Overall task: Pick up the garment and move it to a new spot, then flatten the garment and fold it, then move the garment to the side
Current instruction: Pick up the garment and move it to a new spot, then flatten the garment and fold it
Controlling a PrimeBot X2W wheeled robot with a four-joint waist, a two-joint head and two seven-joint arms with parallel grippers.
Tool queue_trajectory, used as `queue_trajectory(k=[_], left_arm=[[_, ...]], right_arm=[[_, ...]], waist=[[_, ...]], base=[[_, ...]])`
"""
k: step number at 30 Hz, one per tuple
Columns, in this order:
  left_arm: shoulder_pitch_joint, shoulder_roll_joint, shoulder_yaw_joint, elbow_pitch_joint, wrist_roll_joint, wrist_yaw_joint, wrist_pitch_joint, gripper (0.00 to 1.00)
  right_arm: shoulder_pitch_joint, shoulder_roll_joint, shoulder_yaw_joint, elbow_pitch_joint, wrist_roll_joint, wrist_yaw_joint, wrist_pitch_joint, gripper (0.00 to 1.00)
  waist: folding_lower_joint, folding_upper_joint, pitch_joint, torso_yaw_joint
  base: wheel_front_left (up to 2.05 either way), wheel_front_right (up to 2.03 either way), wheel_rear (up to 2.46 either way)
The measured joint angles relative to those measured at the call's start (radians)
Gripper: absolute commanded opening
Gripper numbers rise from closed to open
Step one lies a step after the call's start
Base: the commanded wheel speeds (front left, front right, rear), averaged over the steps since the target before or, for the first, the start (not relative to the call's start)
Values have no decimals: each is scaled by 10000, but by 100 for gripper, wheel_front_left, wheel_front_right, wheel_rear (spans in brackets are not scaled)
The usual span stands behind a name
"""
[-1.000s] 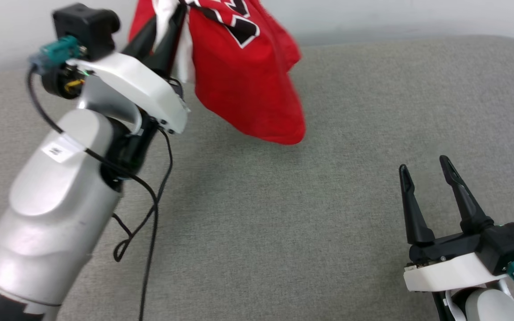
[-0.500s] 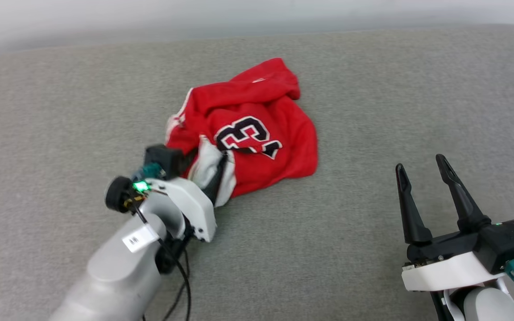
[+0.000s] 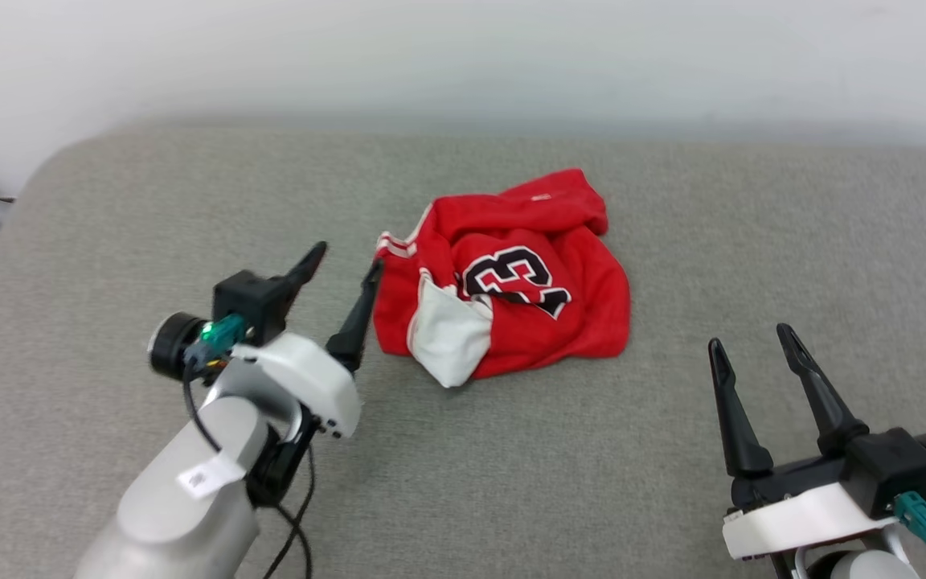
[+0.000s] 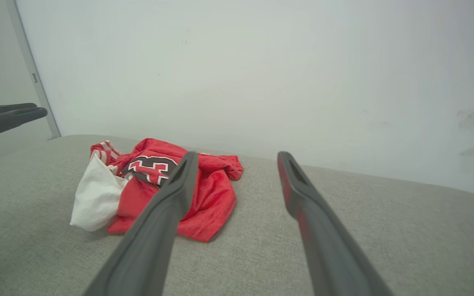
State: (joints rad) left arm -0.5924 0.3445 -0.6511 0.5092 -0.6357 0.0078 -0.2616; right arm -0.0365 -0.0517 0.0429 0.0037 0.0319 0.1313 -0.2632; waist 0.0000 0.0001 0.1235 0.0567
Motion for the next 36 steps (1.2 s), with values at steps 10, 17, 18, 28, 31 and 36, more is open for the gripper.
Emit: queue_trajectory(k=[10, 17, 18, 28, 31, 36], left_arm=[[3422, 303, 2353, -3400, 1829, 589, -13, 100], [5306, -504, 3542, -4809, 3323, 347, -13, 100], [5517, -633, 3655, -4945, 3553, 263, -13, 100], [6349, -1578, 4598, -5164, 4621, -614, -13, 100], [6331, -1749, 4809, -5173, 4775, -786, -13, 100], [6267, -2059, 4984, -5177, 5024, -997, -13, 100]], right_arm=[[419, 0, -69, 169, 56, 0, 0, 100], [618, -2, -40, 245, 130, 0, -2, 100], [624, -2, -33, 259, 130, 0, 0, 100], [723, 0, -105, 320, 203, 0, -2, 100], [738, -2, -190, 265, 165, 0, 0, 100], [625, -40, -4, 727, -303, 0, 119, 100]], waist=[[-1, 0, -868, 628], [0, 0, -1050, 716], [-1, 0, -1069, 705], [-1, 0, -1212, 605], [0, 0, -1150, 642], [0, 0, -913, 809]], base=[[0, 0, 0], [0, 0, 0], [0, 0, 0], [0, 0, 0], [0, 0, 0], [0, 0, 0]])
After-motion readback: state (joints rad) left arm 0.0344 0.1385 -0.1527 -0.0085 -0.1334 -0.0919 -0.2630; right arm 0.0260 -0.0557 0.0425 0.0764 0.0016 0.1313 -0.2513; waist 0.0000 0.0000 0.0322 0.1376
